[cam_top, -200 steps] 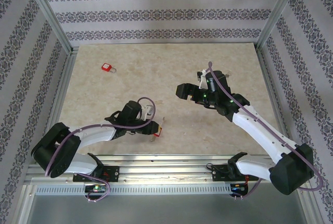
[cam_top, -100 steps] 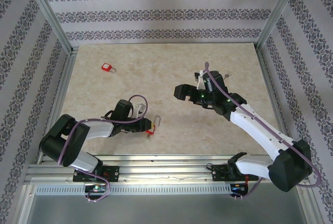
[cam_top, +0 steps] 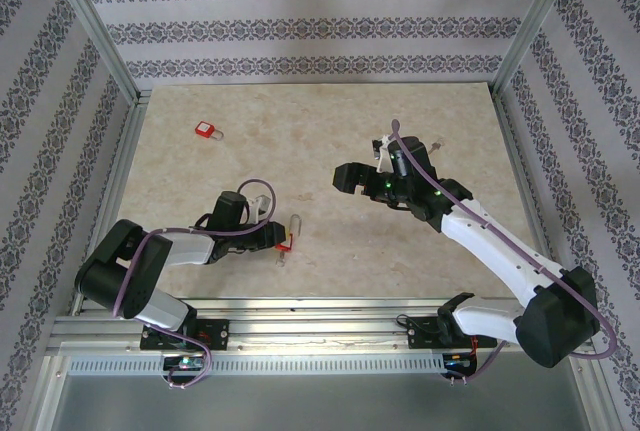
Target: Unlock with the key
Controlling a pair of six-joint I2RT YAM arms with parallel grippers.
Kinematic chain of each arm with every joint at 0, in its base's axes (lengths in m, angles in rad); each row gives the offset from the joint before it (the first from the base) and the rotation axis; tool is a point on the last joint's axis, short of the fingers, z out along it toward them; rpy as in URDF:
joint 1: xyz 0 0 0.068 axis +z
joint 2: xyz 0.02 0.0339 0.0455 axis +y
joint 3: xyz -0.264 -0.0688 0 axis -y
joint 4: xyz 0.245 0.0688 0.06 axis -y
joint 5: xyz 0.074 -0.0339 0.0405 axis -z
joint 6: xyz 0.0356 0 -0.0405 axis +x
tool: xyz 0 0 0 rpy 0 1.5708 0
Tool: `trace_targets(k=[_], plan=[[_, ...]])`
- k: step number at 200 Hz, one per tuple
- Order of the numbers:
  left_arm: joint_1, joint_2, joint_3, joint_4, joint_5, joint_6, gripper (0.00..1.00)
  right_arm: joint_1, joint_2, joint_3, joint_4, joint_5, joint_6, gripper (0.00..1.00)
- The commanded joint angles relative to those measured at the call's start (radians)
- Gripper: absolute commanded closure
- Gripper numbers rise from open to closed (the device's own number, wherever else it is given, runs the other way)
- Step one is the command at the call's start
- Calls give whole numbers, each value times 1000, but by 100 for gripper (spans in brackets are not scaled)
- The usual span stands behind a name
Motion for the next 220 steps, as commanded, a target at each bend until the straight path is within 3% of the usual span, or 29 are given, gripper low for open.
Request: trace_targets(k=[1, 26, 43, 92, 109, 123, 150, 186, 220], plan=[[16, 7, -27, -76, -126, -16, 63, 14, -30, 2, 4, 14, -18, 3], [48, -66, -30, -165, -204, -37, 56, 16, -48, -9, 3, 13, -15, 3], [58, -130, -8, -258, -257, -25, 43, 17, -59, -13, -2, 19, -16, 3], [73, -292, 78, -516, -390, -31, 41, -4, -82, 5, -118, 100, -32, 2], [70, -401, 116, -568, -416, -10, 21, -60, -87, 15, -206, 155, -28, 3], [49, -486, 175, -607, -435, 63, 18, -118, -68, 43, -290, 210, -53, 3], [-15, -549, 326, -662, -425, 249, 7, -259, 66, 128, -389, 262, -155, 4], [-133, -494, 495, -733, -392, 484, 5, -417, 305, 339, -432, 382, -385, 7], [-214, -465, 513, -705, -347, 521, 3, -545, 617, 630, -505, 417, -466, 17]])
